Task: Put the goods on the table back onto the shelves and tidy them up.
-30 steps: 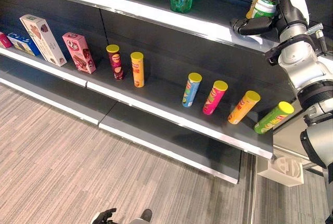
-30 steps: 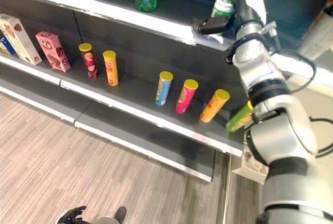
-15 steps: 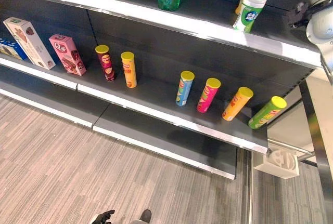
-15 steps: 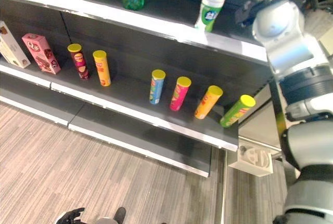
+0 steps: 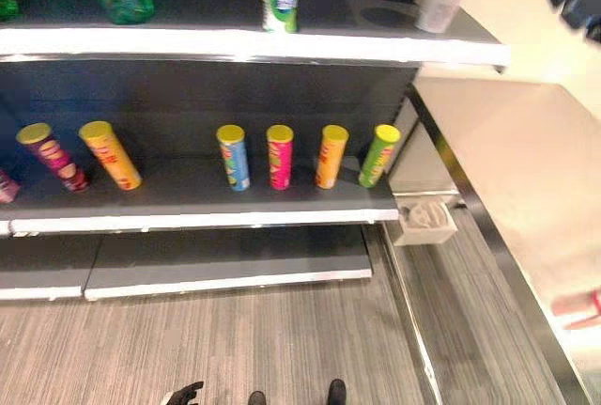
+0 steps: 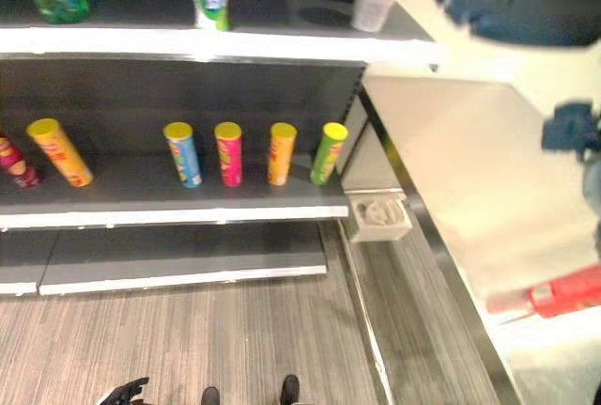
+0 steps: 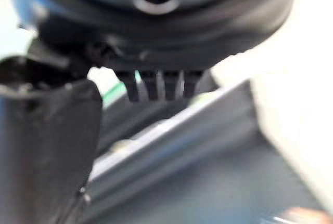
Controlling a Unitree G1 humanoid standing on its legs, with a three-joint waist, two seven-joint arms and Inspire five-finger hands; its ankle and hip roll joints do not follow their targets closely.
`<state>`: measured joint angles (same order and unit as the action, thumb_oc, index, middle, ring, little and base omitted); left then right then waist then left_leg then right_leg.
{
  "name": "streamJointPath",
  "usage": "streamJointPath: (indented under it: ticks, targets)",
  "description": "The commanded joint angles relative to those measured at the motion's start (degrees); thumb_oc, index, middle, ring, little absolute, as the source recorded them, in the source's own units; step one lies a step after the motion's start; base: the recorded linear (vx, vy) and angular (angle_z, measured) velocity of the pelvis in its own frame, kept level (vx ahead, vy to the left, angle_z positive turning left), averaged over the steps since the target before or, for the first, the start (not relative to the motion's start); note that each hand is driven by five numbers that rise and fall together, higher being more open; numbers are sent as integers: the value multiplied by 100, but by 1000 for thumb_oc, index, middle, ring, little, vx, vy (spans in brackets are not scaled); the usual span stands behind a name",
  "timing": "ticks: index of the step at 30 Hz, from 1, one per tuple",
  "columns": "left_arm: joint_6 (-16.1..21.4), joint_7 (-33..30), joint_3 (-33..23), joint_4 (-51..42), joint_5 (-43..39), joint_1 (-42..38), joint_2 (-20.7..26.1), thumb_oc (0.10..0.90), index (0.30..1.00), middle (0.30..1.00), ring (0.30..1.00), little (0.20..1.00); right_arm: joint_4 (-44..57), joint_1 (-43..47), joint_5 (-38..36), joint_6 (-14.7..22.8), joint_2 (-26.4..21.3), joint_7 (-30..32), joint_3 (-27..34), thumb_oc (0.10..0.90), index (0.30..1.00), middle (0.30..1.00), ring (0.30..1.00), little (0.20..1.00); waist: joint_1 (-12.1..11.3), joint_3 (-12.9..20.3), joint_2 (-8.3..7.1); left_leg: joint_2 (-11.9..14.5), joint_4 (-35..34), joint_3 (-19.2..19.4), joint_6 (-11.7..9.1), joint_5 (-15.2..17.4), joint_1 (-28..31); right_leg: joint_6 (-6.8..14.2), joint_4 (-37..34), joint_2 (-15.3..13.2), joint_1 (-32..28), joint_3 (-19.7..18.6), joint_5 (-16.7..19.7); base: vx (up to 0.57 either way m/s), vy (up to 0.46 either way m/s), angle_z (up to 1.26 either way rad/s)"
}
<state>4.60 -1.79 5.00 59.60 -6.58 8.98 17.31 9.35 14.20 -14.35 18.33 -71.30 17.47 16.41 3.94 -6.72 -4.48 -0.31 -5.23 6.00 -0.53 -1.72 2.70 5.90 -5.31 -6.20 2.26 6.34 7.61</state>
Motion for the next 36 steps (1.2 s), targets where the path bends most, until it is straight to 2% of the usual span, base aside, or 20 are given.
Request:
streamJointPath:
  ticks: [1, 3, 4, 6, 7, 8, 9, 11, 14, 15, 22, 23, 25, 27, 29, 32, 33, 34, 36]
  targets:
    - [225, 58, 190, -63, 194, -255, 418, 800, 900, 900, 900, 900, -268, 1070, -212, 168, -145, 168, 585, 800, 900, 900, 900, 900, -260, -65, -179, 28, 23, 294, -43, 692, 170, 606, 771, -397, 21, 237, -304, -51, 116, -76]
    - [240, 52, 198, -176, 176, -315, 495, 800, 900, 900, 900, 900, -267, 898, -236, 159, -117, 199, 767, 800, 900, 900, 900, 900, -174, -195, -199, 68, 23, 490, -19, 695, 225, 651, 1036, -361, 281, 101, -203, -101, 53, -117]
    - [260, 56, 161, -403, 136, -366, 659, 800, 900, 900, 900, 900, -380, 512, -434, 155, -15, 179, 1091, 800, 900, 900, 900, 900, -79, -245, -192, 233, 23, 923, -27, 670, 261, 691, 1116, -555, 327, 451, -190, -124, -47, -158]
    - [231, 82, 82, -485, 95, -291, 693, 800, 900, 900, 900, 900, -480, 263, -419, 77, 27, 124, 1197, 800, 900, 900, 900, 900, -138, -185, -143, 407, 23, 1130, -93, 740, 314, 729, 1067, -941, 139, 1051, -62, -18, -117, -165]
    - [223, 97, 62, -511, 73, -289, 691, 800, 900, 900, 900, 900, -547, 131, -370, 16, 48, 117, 1249, 800, 900, 900, 900, 900, -135, -164, -152, 441, 23, 1199, -109, 741, 310, 774, 1042, -1056, 86, 1185, 59, 25, -228, -136]
    - [199, 156, 76, -478, 128, -288, 701, 800, 900, 900, 900, 900, -688, -320, -507, -105, 224, 9, 1550, 800, 900, 900, 900, 900, -173, -28, -286, 446, 23, 1471, -165, 686, 314, 840, 633, -1169, 26, 1436, 347, 46, -282, -97]
    - [194, 203, 55, -418, 169, -286, 660, 800, 900, 900, 900, 900, -755, -484, -652, -126, 268, -93, 1669, 800, 900, 900, 900, 900, -169, 79, -362, 435, 23, 1506, -222, 667, 338, 869, 284, -1064, -135, 1476, 345, 82, -317, -68]
    - [193, 241, 82, -392, 170, -241, 629, 800, 900, 900, 900, 900, -820, -634, -911, -87, 238, -233, 1755, 800, 900, 900, 900, 900, -181, 149, -370, 519, 23, 1549, -296, 627, 381, 864, 98, -929, -251, 1419, 305, 98, -220, -55]
    - [171, 368, 199, -402, 158, -166, 505, 800, 900, 900, 900, 900, -1007, -700, -1794, -100, 180, -945, 1255, 800, 900, 900, 900, 900, -85, 257, -277, 856, 23, 1593, -532, 475, 504, 672, 31, -580, -406, 1325, -64, 37, -320, -8]
    - [168, 390, 214, -426, 150, -172, 474, 800, 900, 900, 900, 900, -976, -759, -1886, -133, 204, -1104, 1116, 800, 900, 900, 900, 900, -68, 254, -231, 967, 23, 1607, -601, 385, 496, 606, 31, -475, -415, 1329, -155, -21, -261, -10]
    - [163, 437, 232, -461, 160, -171, 473, 800, 900, 900, 900, 900, -824, -877, -2108, -148, 268, -1437, 934, 800, 900, 900, 900, 900, -25, 249, -117, 1277, 23, 1603, -781, 164, 506, 402, 31, -140, -508, 1313, -431, 0, -152, 2]
    - [161, 447, 237, -464, 166, -171, 481, 800, 900, 900, 900, 900, -804, -878, -2145, -139, 257, -1481, 915, 800, 900, 900, 900, 900, -28, 241, -105, 1326, 23, 1582, -804, 126, 517, 361, 31, -85, -527, 1305, -475, -1, -179, 8]
    - [165, 479, 255, -503, 156, -200, 536, 800, 900, 900, 900, 900, -740, -819, -2352, -92, 245, -1588, 846, 800, 900, 900, 900, 900, -56, 104, -131, 1539, 534, 1499, -874, 84, 311, 207, 31, 71, -576, 1288, -631, -25, -221, 9]
    - [162, 490, 266, -521, 155, -220, 555, 800, 900, 900, 900, 900, -724, -760, -2431, -77, 241, -1619, 822, 800, 900, 900, 900, 900, -69, 44, -155, 1614, 830, 1432, -889, 122, 148, 158, 31, 117, -588, 1308, -673, -42, -135, 23]
    - [168, 480, 285, -529, 126, -277, 574, 800, 900, 900, 900, 900, -758, -650, -2481, -65, 207, -1624, 730, 800, 900, 900, 900, 900, -146, -87, -201, 1620, 1268, 1184, -892, 155, -109, 75, 31, 153, -634, 1300, -735, -61, -134, 18]
    - [197, 439, 333, -553, 47, -371, 580, 800, 900, 900, 900, 900, -889, -425, -2494, -143, 101, -1653, 455, 800, 900, 900, 900, 900, -259, -213, -260, 1371, 1332, 527, -821, 140, -617, 78, 31, 110, -620, 1347, -762, -39, -26, 10]
    - [192, 449, 357, -535, 37, -378, 566, 800, 900, 900, 900, 900, -917, -362, -2470, -158, 55, -1670, 362, 800, 900, 900, 900, 900, -277, -192, -239, 1284, 1067, 447, -799, 126, -574, 109, 31, 116, -610, 1327, -743, 36, 85, 20]
    - [206, 454, 401, -483, 5, -351, 547, 800, 900, 900, 900, 900, -957, -184, -2380, -187, -7, -1698, 134, 800, 900, 900, 900, 900, -393, -183, -207, 1090, 745, 83, -765, 130, -586, 138, 31, 118, -585, 1238, -713, 60, 107, 9]
    - [210, 449, 398, -459, -15, -359, 523, 800, 900, 900, 900, 900, -1004, -78, -2364, -202, -14, -1706, 9, 800, 900, 900, 900, 900, -381, -150, -207, 1005, 628, -64, -753, 77, -603, 143, 31, 101, -560, 1211, -689, 37, 90, -24]
